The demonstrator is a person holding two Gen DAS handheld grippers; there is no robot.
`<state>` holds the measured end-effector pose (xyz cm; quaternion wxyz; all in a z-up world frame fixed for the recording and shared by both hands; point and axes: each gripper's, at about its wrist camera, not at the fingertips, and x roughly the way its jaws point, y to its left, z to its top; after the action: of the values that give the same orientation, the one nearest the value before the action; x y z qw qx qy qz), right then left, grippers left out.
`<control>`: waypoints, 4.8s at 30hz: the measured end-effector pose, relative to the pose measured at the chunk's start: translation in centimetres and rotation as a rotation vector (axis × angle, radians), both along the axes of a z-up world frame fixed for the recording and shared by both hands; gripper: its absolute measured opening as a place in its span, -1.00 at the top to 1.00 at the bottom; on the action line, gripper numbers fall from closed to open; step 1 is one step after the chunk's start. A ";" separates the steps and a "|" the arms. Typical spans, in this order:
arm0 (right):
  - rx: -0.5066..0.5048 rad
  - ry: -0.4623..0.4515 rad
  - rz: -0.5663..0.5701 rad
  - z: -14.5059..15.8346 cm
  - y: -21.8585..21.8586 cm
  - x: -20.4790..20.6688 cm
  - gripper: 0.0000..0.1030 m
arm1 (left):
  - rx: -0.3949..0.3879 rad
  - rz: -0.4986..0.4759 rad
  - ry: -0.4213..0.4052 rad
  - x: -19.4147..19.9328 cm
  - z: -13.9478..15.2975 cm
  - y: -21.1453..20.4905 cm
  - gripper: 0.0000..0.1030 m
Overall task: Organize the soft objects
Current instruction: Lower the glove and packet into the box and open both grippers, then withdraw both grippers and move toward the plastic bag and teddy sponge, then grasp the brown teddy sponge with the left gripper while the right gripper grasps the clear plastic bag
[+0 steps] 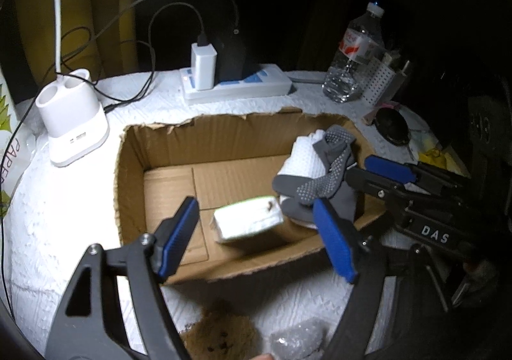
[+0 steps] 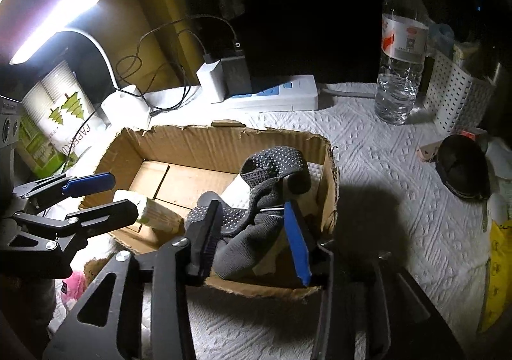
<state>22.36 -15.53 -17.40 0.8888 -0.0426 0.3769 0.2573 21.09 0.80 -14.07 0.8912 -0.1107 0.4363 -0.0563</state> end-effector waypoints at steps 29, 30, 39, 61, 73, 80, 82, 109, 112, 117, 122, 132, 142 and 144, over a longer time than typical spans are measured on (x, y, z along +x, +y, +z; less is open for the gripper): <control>-0.024 -0.062 0.039 2.4 2.0 -7.8 0.13 | -0.014 0.057 -0.116 -7.9 3.1 2.8 -0.71; -0.026 -0.062 0.040 2.4 2.1 -8.0 0.13 | -0.014 0.060 -0.116 -8.2 3.1 2.9 -0.71; -0.029 -0.065 0.043 1.8 3.0 -10.4 0.13 | -0.013 0.075 -0.114 -10.9 2.6 4.2 -0.71; -0.048 -0.021 0.025 -1.6 4.8 -14.7 0.13 | -0.016 0.094 -0.085 -15.7 -0.1 6.8 -0.71; -0.053 0.050 0.058 -4.8 6.1 -15.1 0.13 | -0.014 0.110 -0.037 -16.3 -2.6 7.0 -0.72; -0.034 0.104 0.073 -5.9 6.6 -14.9 0.13 | -0.009 0.099 -0.017 -16.0 -3.3 6.6 -0.72; -0.029 0.115 0.070 -6.0 6.7 -14.7 0.10 | -0.006 0.095 -0.008 -15.7 -3.5 6.4 -0.72; 0.058 0.143 0.067 -5.5 3.1 -11.6 0.17 | 0.134 -0.008 0.099 -9.4 -5.5 1.2 -0.71; 0.068 0.138 0.048 -5.3 1.6 -11.2 0.17 | 0.173 -0.037 0.112 -8.6 -6.0 0.3 -0.70; 0.087 0.128 0.017 -4.9 -0.4 -10.8 0.17 | 0.214 -0.077 0.150 -7.7 -7.1 -0.9 -0.31; 0.099 0.122 -0.001 -4.7 -1.5 -10.6 0.17 | 0.221 -0.081 0.139 -7.8 -7.0 -0.9 -0.11; 0.093 0.079 0.005 -3.0 -1.4 -11.3 0.17 | 0.170 -0.094 0.070 -8.9 -4.1 -1.1 -0.07; 0.087 0.038 0.008 -0.9 -0.9 -11.0 0.17 | 0.129 -0.079 -0.005 -9.5 -0.7 -0.2 -0.07; 0.085 0.029 0.011 -0.4 -0.8 -10.9 0.17 | 0.122 -0.075 -0.016 -9.4 -0.2 0.0 -0.07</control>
<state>11.49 -16.31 -17.84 0.8828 -0.0033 0.3785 0.2783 11.67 0.80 -14.30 0.8971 -0.0396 0.4355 -0.0638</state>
